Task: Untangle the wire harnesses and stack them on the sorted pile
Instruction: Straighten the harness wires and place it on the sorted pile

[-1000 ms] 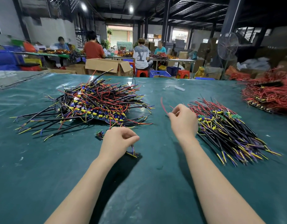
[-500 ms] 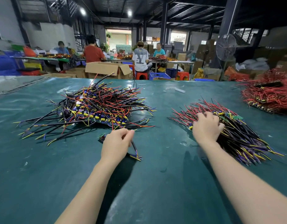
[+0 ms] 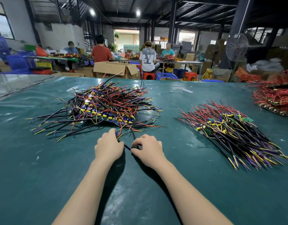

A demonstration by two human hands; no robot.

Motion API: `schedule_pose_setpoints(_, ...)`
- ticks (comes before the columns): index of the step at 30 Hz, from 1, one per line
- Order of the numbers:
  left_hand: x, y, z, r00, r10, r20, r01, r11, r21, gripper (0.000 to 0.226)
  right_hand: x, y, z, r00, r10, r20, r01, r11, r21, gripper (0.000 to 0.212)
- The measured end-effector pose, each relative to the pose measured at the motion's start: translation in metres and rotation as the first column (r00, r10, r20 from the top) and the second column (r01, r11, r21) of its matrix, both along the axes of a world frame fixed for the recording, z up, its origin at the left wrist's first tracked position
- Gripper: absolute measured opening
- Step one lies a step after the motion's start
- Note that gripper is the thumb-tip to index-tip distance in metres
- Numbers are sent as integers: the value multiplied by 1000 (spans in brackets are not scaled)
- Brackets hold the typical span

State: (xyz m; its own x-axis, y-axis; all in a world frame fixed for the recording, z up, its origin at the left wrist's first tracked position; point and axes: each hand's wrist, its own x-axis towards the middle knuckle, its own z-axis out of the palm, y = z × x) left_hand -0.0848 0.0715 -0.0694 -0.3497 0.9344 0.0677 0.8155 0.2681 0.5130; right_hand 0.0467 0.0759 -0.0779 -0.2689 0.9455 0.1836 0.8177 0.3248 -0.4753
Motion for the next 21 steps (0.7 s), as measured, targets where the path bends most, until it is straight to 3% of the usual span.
schedule_pose_setpoints(4, 0, -3, -1, 1000, -7, -1, 8, 999, 38, 52, 2, -5, 9, 1000, 6, -10, -6, 1000, 14, 17)
schedule_pose_setpoints(8, -1, -2, 0, 998, -10, 63, 6, 998, 62, 38, 3, -4, 16, 947, 14, 322, -91, 970, 224, 19)
schedule_pose_setpoints(9, 1, -2, 0, 996, -13, 90, 6, 997, 75, 35, 6, -3, 18, 953, 52, 299, -111, 976, 185, 17)
schedule_pose_setpoints(12, 4, -3, -1, 982, -36, 183, 10, 990, 140, 26, 14, -2, 23, 976, 216, -24, -217, 969, -120, 8)
schedule_pose_setpoints(14, 2, -5, -1, 981, -45, 190, 15, 988, 154, 22, 15, -3, 23, 955, 260, -144, -287, 934, -215, 4)
schedule_pose_setpoints(17, 3, -6, -1, 996, -65, 68, 54, 985, 163, 18, 13, -2, 19, 937, 217, -275, -274, 943, -190, 7)
schedule_pose_setpoints(21, 5, -8, 1, 989, -69, 129, 37, 970, 239, 11, 14, 4, 12, 945, 14, -327, -39, 997, -71, 12)
